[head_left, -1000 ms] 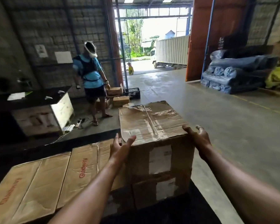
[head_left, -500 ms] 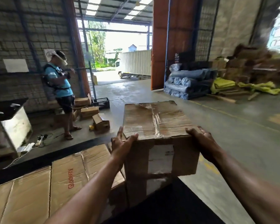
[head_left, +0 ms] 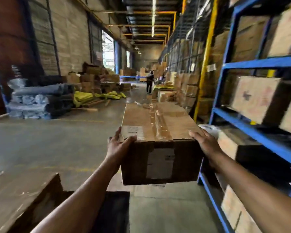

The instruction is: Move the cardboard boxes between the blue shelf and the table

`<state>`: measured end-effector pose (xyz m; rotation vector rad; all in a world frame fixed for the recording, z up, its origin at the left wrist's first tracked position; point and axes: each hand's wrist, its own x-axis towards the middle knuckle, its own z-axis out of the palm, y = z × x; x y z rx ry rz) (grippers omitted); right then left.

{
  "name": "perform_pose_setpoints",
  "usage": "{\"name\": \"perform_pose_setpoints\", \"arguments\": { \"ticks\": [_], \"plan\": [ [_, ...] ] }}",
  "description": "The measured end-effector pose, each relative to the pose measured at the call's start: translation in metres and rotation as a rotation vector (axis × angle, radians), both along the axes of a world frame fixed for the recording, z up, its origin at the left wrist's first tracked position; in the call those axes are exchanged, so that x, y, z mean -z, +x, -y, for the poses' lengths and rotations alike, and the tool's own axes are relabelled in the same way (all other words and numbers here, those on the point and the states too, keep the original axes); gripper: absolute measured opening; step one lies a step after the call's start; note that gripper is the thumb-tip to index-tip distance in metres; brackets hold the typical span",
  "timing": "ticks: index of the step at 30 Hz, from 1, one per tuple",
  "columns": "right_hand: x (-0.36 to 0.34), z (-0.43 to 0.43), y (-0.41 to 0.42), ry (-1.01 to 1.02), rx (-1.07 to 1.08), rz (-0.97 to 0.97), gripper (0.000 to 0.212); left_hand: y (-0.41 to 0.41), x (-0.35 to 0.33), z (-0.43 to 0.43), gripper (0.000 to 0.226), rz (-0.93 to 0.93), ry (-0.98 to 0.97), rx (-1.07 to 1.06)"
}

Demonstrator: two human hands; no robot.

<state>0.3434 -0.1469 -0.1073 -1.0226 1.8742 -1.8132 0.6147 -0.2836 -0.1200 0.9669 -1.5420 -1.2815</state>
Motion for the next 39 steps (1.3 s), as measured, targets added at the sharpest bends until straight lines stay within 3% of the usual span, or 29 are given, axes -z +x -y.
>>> {"name": "perform_pose_setpoints", "arguments": {
  "ticks": [5, 10, 14, 23, 29, 32, 34, 36, 39],
  "plan": [
    [-0.024, -0.161, -0.054, -0.082, 0.284, -0.026, 0.071, -0.109, -0.021, -0.071, 0.091, -0.105, -0.016, 0.401],
    [-0.042, -0.336, -0.046, -0.164, 0.549, -0.067, 0.07, -0.176, -0.05, -0.2, 0.057, -0.211, -0.097, 0.66],
    [-0.046, -0.464, -0.01, -0.248, 0.764, -0.065, 0.092, -0.191, -0.062, -0.304, 0.073, -0.268, -0.092, 0.812],
    [-0.051, -0.687, 0.087, -0.32, 1.168, -0.08, 0.073, -0.233, -0.07, -0.512, 0.089, -0.241, -0.188, 1.264],
    [-0.056, -0.784, 0.132, -0.284, 1.538, -0.197, 0.06, -0.27, -0.082, -0.649, 0.091, -0.274, -0.181, 1.519],
    [-0.055, -0.804, 0.132, -0.24, 1.676, -0.276, 0.061, -0.296, -0.081, -0.685, 0.078, -0.243, -0.155, 1.649],
    [-0.052, -0.812, 0.124, -0.202, 1.762, -0.297, 0.061, -0.317, -0.078, -0.703, 0.083, -0.244, -0.145, 1.731],
    [-0.05, -0.817, 0.111, -0.174, 1.793, -0.329, 0.059, -0.342, -0.076, -0.718, 0.085, -0.23, -0.115, 1.769],
    [-0.049, -0.828, 0.082, -0.156, 1.797, -0.345, 0.051, -0.384, -0.07, -0.737, 0.066, -0.247, -0.106, 1.809]
  ]
}}
